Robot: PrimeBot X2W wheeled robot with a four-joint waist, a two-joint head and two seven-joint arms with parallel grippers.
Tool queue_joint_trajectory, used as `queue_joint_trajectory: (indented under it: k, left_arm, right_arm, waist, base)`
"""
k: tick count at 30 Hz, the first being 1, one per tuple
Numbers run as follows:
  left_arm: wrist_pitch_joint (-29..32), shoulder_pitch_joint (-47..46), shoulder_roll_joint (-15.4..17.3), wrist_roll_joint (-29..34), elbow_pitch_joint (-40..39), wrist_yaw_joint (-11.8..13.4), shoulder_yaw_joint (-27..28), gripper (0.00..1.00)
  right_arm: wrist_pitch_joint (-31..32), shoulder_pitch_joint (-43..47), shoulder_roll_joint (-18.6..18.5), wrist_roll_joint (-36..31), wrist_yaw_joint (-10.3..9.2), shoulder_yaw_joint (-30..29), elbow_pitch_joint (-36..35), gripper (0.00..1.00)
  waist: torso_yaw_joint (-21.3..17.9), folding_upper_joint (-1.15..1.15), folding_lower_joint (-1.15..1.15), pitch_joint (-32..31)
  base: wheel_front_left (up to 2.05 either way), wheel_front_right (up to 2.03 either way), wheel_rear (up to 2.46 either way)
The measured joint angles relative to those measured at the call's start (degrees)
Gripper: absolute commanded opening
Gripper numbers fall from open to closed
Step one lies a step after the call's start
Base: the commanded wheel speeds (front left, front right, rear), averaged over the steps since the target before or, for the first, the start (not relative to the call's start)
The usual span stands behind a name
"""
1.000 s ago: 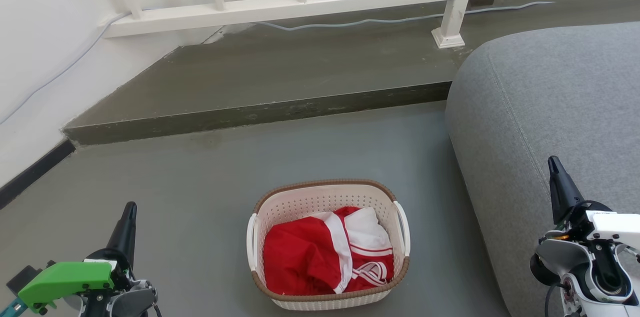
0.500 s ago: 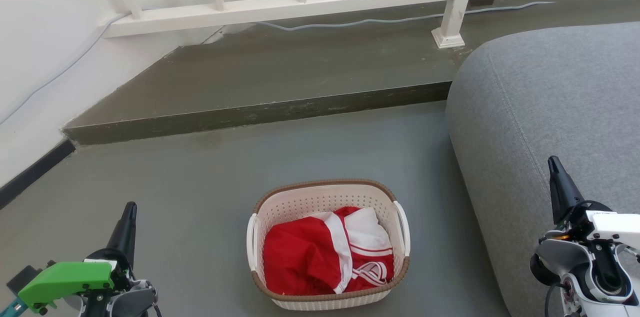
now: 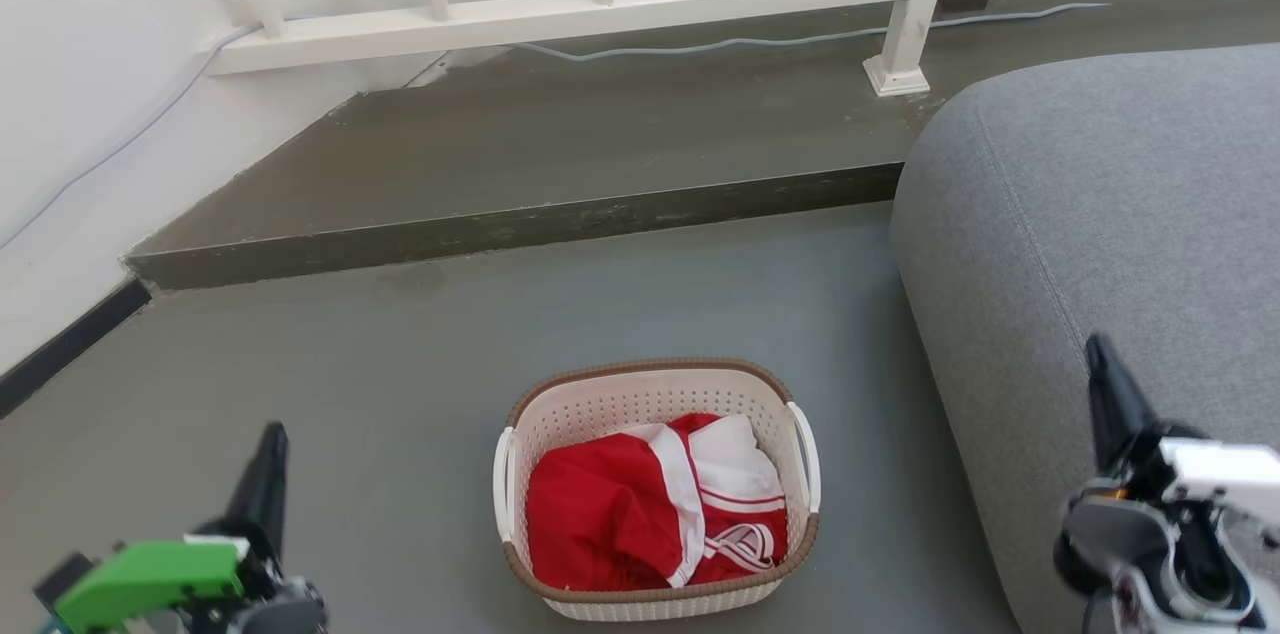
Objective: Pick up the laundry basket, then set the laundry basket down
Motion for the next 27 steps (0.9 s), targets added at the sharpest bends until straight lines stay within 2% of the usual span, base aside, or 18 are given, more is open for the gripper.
queue_joint_trajectory:
  k: [1,2,3,17,27]
  left_arm:
    - [0.0,0.5,-0.4,0.0,0.6,0.0,-0.1,1.00]
    - [0.0,1.0,-0.7,0.0,1.3,0.0,-0.2,0.00]
    - [0.0,1.0,-0.7,0.0,1.3,0.0,-0.2,1.00]
    - [-1.6,1.9,-1.1,0.2,1.0,0.0,-0.9,1.00]
    - [-3.3,1.7,-1.0,3.8,-0.4,0.0,-2.2,1.00]
  right_arm:
    - [0.0,0.7,0.3,0.0,-0.01,0.1,0.7,1.00]
    - [0.0,1.4,0.6,0.0,-0.01,0.1,1.3,0.00]
    - [0.0,1.4,0.6,0.0,-0.01,0.1,1.3,1.00]
    - [-0.7,2.4,1.2,-0.3,-0.01,0.5,0.2,1.00]
    - [-2.0,2.2,1.2,-2.6,-0.01,1.7,-1.6,1.00]
  waist:
    - [0.0,0.00,0.00,0.0]
    - [0.0,0.00,0.00,0.0]
    - [0.0,0.00,0.00,0.0]
    - [0.0,0.00,0.00,0.1]
    - [-0.1,0.00,0.00,0.3]
  base:
    - [0.00,0.00,0.00]
    - [0.00,0.00,0.00]
    - [0.00,0.00,0.00]
    - [0.00,0.00,0.00]
    - [0.00,0.00,0.00]
